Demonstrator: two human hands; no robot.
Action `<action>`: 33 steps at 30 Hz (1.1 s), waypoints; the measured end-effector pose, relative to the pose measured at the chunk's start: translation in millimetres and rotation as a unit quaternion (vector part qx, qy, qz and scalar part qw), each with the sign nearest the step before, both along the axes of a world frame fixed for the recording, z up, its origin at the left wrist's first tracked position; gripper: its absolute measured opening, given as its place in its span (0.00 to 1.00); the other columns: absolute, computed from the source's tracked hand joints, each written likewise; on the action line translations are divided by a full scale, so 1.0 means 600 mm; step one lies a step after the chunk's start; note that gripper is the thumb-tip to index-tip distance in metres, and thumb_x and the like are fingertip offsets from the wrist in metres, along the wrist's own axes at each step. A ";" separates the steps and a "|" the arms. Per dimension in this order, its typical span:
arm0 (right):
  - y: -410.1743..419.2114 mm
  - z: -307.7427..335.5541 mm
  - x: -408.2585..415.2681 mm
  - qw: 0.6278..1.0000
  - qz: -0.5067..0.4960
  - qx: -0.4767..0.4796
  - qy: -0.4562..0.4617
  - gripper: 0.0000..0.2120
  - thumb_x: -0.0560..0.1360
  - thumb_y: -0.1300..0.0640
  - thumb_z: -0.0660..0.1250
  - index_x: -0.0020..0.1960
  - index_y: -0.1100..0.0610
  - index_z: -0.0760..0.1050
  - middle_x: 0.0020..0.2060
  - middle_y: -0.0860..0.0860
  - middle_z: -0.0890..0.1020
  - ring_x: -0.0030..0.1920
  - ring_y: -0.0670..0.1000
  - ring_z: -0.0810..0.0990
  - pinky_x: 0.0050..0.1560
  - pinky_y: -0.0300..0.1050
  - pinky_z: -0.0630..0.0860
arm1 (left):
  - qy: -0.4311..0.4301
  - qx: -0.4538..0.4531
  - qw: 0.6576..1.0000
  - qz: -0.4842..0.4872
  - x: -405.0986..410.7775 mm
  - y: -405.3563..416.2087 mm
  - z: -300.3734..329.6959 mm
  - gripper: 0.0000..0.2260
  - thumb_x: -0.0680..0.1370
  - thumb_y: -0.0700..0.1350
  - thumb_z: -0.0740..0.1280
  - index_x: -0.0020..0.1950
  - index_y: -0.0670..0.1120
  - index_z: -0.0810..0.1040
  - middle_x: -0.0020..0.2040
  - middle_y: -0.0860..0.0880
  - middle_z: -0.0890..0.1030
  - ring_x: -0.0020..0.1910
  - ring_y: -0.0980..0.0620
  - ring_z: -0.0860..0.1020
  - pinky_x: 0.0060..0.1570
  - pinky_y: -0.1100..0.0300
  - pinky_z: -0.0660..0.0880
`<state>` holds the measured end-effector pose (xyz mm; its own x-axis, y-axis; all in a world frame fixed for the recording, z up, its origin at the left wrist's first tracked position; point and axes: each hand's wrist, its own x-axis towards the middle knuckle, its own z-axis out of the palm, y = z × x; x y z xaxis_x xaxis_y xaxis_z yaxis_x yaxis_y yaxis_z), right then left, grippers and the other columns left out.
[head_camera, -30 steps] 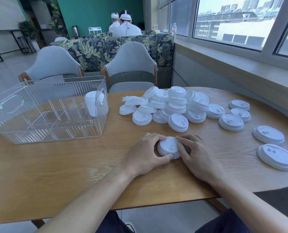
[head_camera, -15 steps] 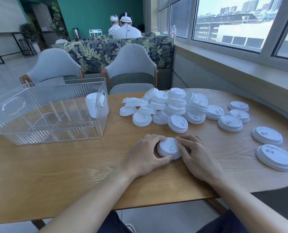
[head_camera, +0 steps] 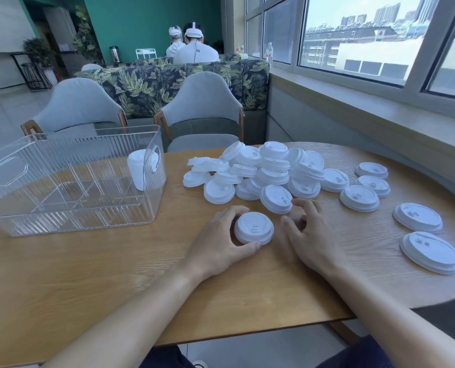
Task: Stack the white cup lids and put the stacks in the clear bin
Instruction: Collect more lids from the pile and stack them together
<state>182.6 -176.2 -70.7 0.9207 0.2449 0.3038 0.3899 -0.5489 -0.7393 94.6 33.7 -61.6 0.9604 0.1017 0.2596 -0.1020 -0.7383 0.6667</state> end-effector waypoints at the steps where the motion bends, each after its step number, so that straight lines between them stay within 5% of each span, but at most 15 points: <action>1: 0.002 0.002 0.004 1.000 0.000 -0.005 0.000 0.21 0.77 0.48 0.68 0.68 0.51 0.71 0.63 0.45 0.71 0.61 0.52 0.74 0.64 0.49 0.71 | 0.001 -0.011 1.000 0.002 0.002 0.005 -0.001 0.31 0.69 0.60 0.79 0.69 0.58 0.73 0.62 0.63 0.77 0.63 0.64 0.73 0.65 0.60 0.72; 9: 0.015 0.005 0.035 1.000 0.003 -0.019 -0.003 0.24 0.75 0.42 0.69 0.67 0.47 0.68 0.60 0.41 0.68 0.63 0.51 0.74 0.66 0.53 0.71 | 0.006 -0.032 0.999 0.020 0.006 0.048 0.003 0.28 0.70 0.53 0.80 0.67 0.59 0.73 0.62 0.62 0.77 0.62 0.67 0.74 0.58 0.74 0.69; 14: 0.018 0.006 0.052 0.999 -0.006 -0.033 -0.009 0.31 0.73 0.38 0.70 0.71 0.48 0.66 0.64 0.44 0.70 0.66 0.50 0.70 0.68 0.52 0.70 | 0.001 -0.028 0.999 0.015 0.011 0.049 -0.003 0.28 0.70 0.51 0.79 0.67 0.59 0.73 0.61 0.65 0.77 0.62 0.66 0.74 0.60 0.70 0.69; 33: 0.027 -0.003 0.069 0.998 -0.008 -0.051 -0.047 0.31 0.75 0.38 0.69 0.72 0.49 0.65 0.66 0.48 0.74 0.68 0.49 0.69 0.66 0.46 0.67 | 0.007 0.012 1.000 0.009 0.009 0.036 -0.002 0.33 0.70 0.60 0.77 0.72 0.60 0.69 0.65 0.68 0.74 0.64 0.67 0.72 0.63 0.68 0.69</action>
